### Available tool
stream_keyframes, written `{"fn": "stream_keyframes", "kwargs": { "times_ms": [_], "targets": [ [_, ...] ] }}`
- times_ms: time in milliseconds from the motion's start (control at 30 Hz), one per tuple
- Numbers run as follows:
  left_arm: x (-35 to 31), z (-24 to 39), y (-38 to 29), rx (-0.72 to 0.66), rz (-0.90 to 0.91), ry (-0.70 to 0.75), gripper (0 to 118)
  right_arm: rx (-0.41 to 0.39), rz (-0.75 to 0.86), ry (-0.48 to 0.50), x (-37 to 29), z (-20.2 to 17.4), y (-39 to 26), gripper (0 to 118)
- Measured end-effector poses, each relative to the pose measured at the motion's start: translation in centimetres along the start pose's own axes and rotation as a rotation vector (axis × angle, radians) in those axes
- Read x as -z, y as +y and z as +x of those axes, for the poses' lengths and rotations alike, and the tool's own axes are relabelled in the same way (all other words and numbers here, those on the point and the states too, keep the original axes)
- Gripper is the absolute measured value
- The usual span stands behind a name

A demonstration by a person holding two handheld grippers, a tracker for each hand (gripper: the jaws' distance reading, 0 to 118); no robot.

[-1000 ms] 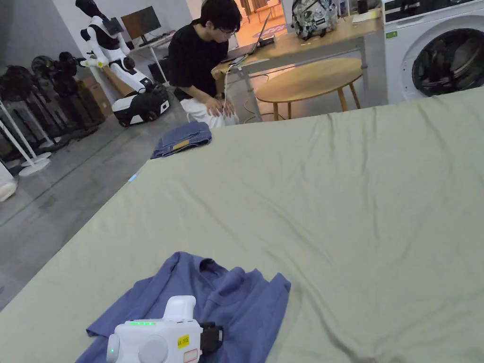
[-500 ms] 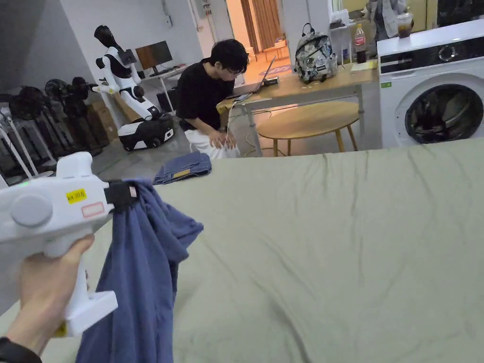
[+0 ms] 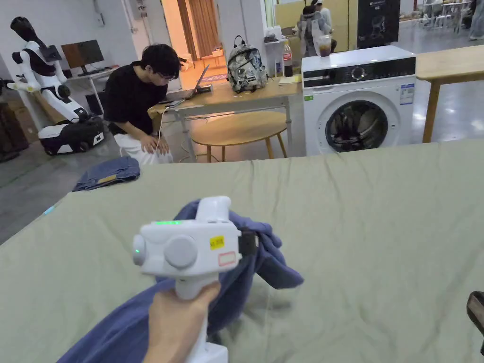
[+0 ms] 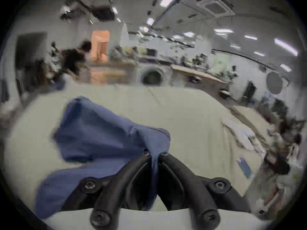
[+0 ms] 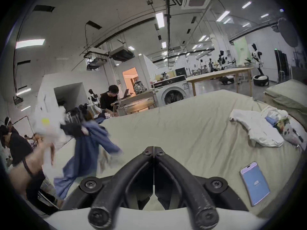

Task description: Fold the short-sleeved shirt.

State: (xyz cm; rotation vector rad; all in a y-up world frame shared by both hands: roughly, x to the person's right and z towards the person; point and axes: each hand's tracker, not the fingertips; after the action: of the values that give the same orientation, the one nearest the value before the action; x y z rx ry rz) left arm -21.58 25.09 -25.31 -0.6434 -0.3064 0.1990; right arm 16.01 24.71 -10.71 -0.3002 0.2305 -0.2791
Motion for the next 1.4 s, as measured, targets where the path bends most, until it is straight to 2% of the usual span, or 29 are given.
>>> {"fn": "stream_keyframes", "kwargs": {
  "times_ms": [100, 167, 200, 233, 300, 333, 367, 400, 433, 533, 700, 800, 900, 967, 1000, 1100, 1200, 1233, 1400],
  "targets": [
    [6.7, 8.9, -7.9, 0.006, -0.134, -0.178, 0, 0.037, 0.015, -0.037, -1.1, 1.6, 0.4, 0],
    [9.5, 14.5, -12.0, -0.003, -0.224, -0.322, 0, 0.042, 0.017, -0.056, -1.7, 2.6, 0.5, 0],
    [10.4, 17.3, -13.9, -0.012, -0.252, -0.348, 0, 0.037, 0.012, -0.071, -1.9, 3.0, 0.6, 0],
    [11.4, 19.5, -15.6, 0.006, -0.292, -0.4, 0, 0.025, 0.005, -0.079, -2.3, 3.3, 0.7, 0],
    [11.7, 23.9, -18.0, 0.129, -0.316, -0.472, 0, 0.0, 0.006, -0.106, -3.2, 3.8, 0.7, 0],
    [11.5, 25.3, -18.6, 0.169, -0.326, -0.471, 2, -0.011, 0.004, -0.117, -3.5, 3.8, 0.7, 0],
    [9.3, 26.7, -18.8, 0.218, -0.332, -0.487, 15, -0.02, 0.003, -0.126, -3.8, 4.0, 0.6, 0],
    [8.6, 27.2, -19.1, 0.245, -0.308, -0.513, 38, -0.025, 0.001, -0.129, -4.1, 4.2, 0.6, 0],
    [8.0, 27.2, -19.1, 0.249, -0.3, -0.526, 54, -0.028, 0.001, -0.13, -4.3, 4.4, 0.5, 0],
    [4.0, 24.6, -17.3, 0.318, -0.178, -0.481, 55, -0.032, -0.007, -0.122, -5.0, 4.8, 0.3, 0],
    [-6.0, 15.5, -12.9, 0.259, 0.126, -0.272, 57, -0.044, -0.007, -0.095, -6.4, 4.7, -0.2, 0],
    [-12.4, 10.4, -11.1, 0.239, 0.291, -0.123, 57, -0.036, -0.006, -0.068, -6.6, 4.2, -0.5, 0],
    [-17.8, 7.1, -10.6, 0.199, 0.397, 0.057, 53, -0.071, -0.022, -0.058, -6.3, 3.2, -0.7, 0],
    [-21.0, 5.1, -10.8, 0.167, 0.443, 0.091, 13, -0.088, -0.027, -0.046, -6.1, 2.6, -0.9, 0],
    [-22.1, 4.3, -11.0, 0.142, 0.465, 0.109, 0, -0.089, -0.028, -0.04, -6.0, 2.3, -0.9, 0],
    [-23.8, 2.2, -11.6, 0.122, 0.476, 0.196, 0, -0.086, -0.039, -0.011, -5.6, 1.6, -1.2, 0],
    [-23.5, 0.5, -11.5, 0.112, 0.391, 0.276, 0, -0.095, -0.058, 0.004, -5.1, 1.0, -1.4, 0],
    [-23.3, -0.3, -11.5, 0.107, 0.37, 0.264, 0, -0.098, -0.063, 0.01, -5.0, 0.9, -1.4, 0],
    [-18.2, -5.1, -10.1, -0.023, 0.079, 0.25, 0, -0.11, -0.072, 0.013, -5.0, 0.6, -1.8, 0]
  ]
}}
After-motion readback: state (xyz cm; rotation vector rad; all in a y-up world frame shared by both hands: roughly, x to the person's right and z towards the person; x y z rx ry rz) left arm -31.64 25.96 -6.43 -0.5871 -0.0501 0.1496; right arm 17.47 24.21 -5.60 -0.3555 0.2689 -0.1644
